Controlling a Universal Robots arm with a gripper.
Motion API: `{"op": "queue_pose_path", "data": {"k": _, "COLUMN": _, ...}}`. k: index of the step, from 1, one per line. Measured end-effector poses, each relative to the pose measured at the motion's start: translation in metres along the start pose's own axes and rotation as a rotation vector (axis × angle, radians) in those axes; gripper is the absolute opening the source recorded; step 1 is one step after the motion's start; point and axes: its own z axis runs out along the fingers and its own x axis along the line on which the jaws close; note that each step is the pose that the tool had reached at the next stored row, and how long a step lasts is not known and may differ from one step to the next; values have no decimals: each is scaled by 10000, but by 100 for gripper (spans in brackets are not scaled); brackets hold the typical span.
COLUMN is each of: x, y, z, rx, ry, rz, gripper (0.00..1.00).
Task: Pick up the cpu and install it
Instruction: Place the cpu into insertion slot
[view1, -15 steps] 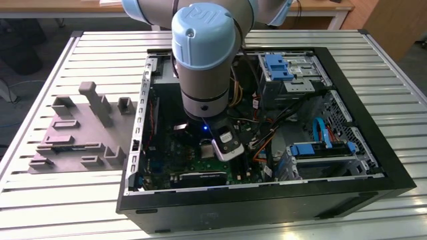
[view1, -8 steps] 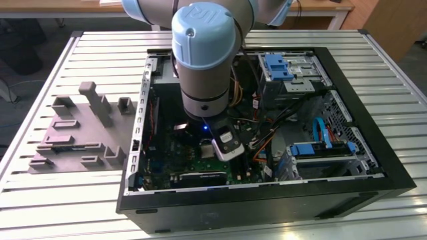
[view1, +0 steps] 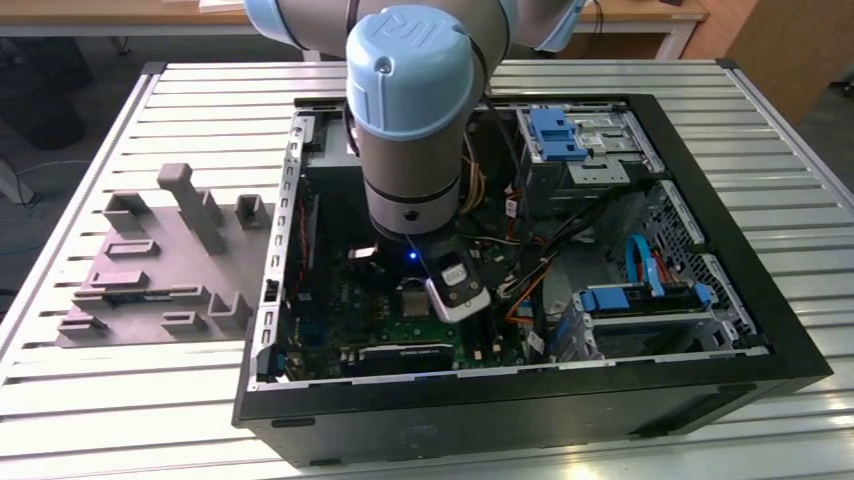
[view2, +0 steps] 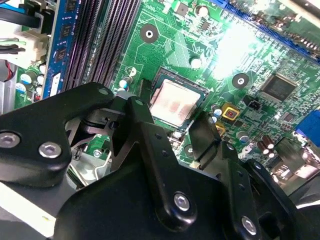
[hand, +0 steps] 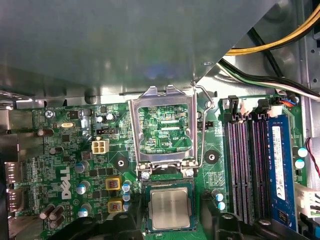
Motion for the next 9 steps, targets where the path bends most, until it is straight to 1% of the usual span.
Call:
{"op": "queue_pose_path", "data": {"k": 3, "x": -1, "y": 0, "z": -10, "rx": 2, "ry": 1, "rz": -1, "gripper": 57}}
{"op": "queue_pose_path", "data": {"k": 9, "x": -3, "y": 2, "z": -87, "rx": 0, "ry": 0, "rz": 0, "gripper": 57}}
